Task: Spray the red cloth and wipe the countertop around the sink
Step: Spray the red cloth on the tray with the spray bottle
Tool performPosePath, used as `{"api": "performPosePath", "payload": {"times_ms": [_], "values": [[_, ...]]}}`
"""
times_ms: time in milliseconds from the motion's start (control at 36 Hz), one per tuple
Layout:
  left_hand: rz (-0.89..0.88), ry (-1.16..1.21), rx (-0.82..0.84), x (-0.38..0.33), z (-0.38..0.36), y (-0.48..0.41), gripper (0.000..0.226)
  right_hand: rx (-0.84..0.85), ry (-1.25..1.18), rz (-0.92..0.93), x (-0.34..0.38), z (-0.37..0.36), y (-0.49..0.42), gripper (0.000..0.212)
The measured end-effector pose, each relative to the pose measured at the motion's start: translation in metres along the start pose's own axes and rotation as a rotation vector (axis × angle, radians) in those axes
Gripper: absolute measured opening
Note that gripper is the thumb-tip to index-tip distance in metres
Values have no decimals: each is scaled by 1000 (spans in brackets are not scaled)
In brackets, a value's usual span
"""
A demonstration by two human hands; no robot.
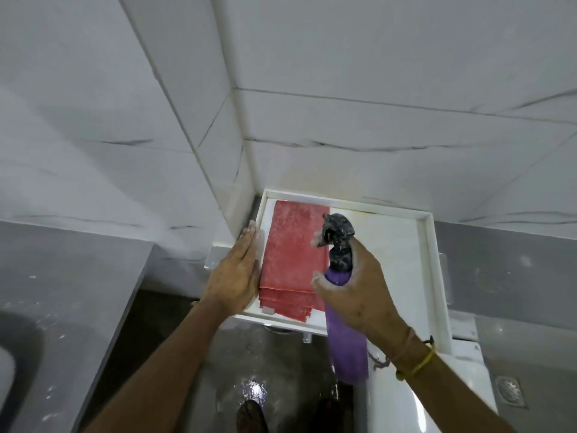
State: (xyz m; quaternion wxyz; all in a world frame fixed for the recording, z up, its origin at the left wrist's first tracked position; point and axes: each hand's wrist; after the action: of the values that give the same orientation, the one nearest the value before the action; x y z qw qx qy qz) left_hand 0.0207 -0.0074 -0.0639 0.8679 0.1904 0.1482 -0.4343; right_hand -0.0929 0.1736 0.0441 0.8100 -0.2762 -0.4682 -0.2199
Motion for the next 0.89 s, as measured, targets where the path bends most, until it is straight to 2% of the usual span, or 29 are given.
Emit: {"api": "performPosePath", "payload": {"times_ms": [194, 333, 472, 528, 639, 750, 861, 889], "values": [[-29, -8, -19, 1, 1, 1, 64, 85, 47, -140, -7, -6, 22, 25], [-15, -2, -28, 2, -1, -1, 64, 83, -71, -289, -9, -10, 24, 34], [-16, 2, -32, 4, -2, -1, 65, 64, -21, -269, -12, -14, 25, 15], [-18, 6, -37, 4, -2, -1, 65, 48, -24, -287, -14, -15, 26, 15], [-31, 15, -51, 5, -2, -1, 60, 74, -134, -363, -16, -15, 27, 32], [-42, 12, -59, 5, -3, -1, 58, 61, -9, -351, -20, -16, 28, 15], [-47, 5, -63, 5, -2, -1, 58, -2, -58, -377, -21, -14, 29, 15], [-46, 4, -61, 5, -2, -1, 58, 0, -88, -383, -21, -12, 29, 21]]}}
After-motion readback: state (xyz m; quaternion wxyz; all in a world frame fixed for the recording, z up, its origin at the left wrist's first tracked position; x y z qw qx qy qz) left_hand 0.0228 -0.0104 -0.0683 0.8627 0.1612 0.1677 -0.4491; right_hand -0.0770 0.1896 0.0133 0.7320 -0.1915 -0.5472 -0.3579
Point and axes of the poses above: each hand's wrist, its own y-axis away from the middle knuckle, its own z-axis out of the back of the hand, x = y × z, and after that the axes turned 12 degrees about z, right-handed
